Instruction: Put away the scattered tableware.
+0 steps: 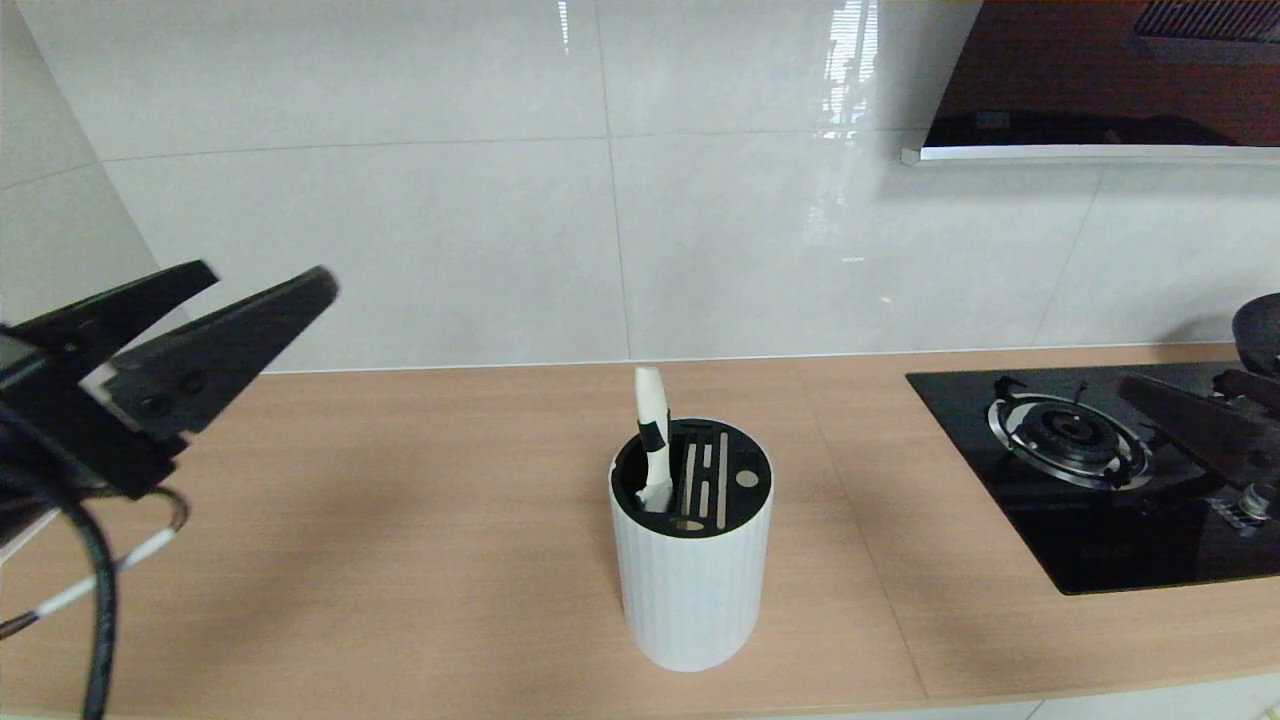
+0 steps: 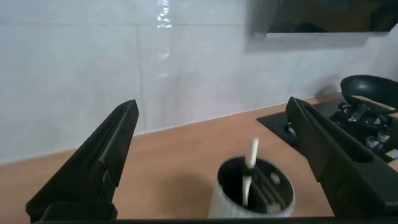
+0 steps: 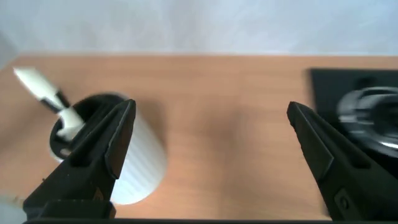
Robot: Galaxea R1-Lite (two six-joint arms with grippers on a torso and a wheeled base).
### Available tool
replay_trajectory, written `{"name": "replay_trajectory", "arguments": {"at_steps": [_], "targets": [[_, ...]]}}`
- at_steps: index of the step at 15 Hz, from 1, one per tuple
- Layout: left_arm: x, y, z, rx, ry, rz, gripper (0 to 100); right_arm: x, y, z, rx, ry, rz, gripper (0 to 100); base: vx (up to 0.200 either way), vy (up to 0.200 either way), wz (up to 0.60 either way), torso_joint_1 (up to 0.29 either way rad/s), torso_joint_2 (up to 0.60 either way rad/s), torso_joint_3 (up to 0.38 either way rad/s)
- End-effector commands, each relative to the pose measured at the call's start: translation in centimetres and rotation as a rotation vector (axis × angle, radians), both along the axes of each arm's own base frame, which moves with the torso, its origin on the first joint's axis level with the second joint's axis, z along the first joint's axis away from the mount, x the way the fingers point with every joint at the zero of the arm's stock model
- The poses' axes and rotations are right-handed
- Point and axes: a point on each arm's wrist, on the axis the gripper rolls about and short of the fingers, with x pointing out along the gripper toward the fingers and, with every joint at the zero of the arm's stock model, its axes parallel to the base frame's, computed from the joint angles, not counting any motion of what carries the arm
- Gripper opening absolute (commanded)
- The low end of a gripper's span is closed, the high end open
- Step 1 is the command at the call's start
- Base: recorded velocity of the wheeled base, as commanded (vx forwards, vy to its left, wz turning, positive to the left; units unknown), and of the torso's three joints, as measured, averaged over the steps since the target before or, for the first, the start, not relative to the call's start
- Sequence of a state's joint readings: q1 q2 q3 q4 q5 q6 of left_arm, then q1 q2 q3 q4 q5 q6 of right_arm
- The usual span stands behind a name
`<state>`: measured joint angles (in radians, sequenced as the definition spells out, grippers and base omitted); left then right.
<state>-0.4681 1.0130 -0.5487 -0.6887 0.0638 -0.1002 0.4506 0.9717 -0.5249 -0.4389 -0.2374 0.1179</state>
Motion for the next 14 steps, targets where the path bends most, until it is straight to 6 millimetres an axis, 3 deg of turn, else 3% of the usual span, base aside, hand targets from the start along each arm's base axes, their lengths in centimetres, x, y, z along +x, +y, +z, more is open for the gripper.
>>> {"name": "replay_trajectory", "arguments": {"at_steps": [1,2,3,6,8,10,12,14], "targets": [[-5.8,3.6,-1.0,-0.049,-0.043,0.086,100,-6.1,-3.6,-1.9,-0.023,-0.099,-0.114,100,0.000,0.000,0.00,0.000,0.00,0.000],[-9.9,5.3,-1.9,-0.039,-0.021,0.124,100,-9.0,-4.9,-3.4,-0.091,-0.126,-0.230,100,0.000,0.000,0.00,0.000,0.00,0.000],[-11.7,5.9,-2.7,-0.045,-0.001,0.148,100,-10.6,-5.3,-3.9,-0.109,-0.155,-0.290,100,0.000,0.000,0.00,0.000,0.00,0.000],[-14.9,6.5,-5.8,-0.050,0.031,0.203,100,-14.2,-5.5,-5.8,-0.127,-0.207,-0.417,100,0.000,0.000,0.00,0.000,0.00,0.000],[-16.1,6.5,-8.3,-0.048,0.028,0.239,100,-16.3,-5.5,-7.9,-0.123,-0.229,-0.434,100,0.000,0.000,0.00,0.000,0.00,0.000],[-16.3,6.3,-10.1,-0.047,0.032,0.277,100,-17.0,-5.4,-9.2,-0.115,-0.236,-0.464,100,0.000,0.000,0.00,0.000,0.00,0.000],[-15.8,6.3,-11.2,-0.044,0.068,0.325,100,-16.6,-5.4,-9.8,-0.118,-0.213,-0.473,100,0.000,0.000,0.00,0.000,0.00,0.000],[-15.9,5.8,-14.3,-0.025,0.063,0.409,100,-15.8,-5.5,-11.1,-0.115,-0.168,-0.514,100,0.000,0.000,0.00,0.000,0.00,0.000]]}}
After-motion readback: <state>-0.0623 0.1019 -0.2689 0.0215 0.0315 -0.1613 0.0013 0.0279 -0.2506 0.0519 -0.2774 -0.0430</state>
